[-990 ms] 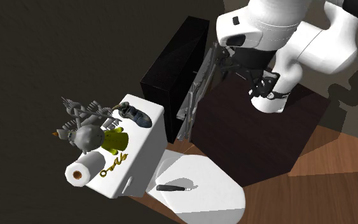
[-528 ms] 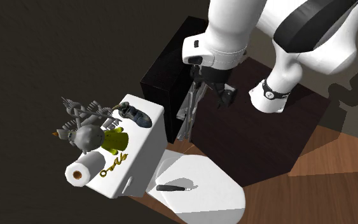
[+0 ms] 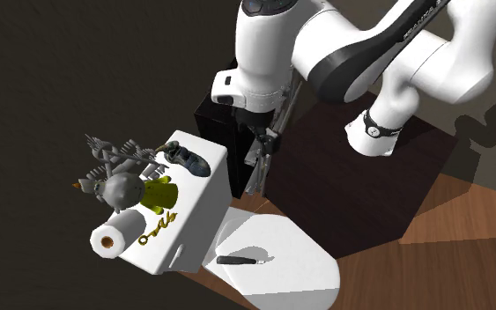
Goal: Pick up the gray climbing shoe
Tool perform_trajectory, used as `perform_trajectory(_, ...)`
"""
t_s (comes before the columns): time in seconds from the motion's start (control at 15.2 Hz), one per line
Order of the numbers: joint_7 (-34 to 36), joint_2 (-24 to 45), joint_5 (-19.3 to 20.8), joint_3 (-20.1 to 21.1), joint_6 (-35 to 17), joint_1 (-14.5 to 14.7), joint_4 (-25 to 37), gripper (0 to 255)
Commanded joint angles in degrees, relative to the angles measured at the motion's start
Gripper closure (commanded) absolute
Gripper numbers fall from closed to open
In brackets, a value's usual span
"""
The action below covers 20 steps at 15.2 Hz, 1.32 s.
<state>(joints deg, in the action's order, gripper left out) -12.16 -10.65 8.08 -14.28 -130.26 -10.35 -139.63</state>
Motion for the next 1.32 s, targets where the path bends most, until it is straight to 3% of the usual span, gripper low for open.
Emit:
perform_trajectory(0.0,-1.4,4.4,-0.7,-1.2,-3.2,-0.5,1.8,0)
perform_trajectory(0.59,-9.2,23.3,-8.0,-3.7,-12.9,-4.3,12.9,0)
perform_trajectory(1.25,-15.9,43.9,-16.0,-1.3,-16.6,-12.7,31.7,0)
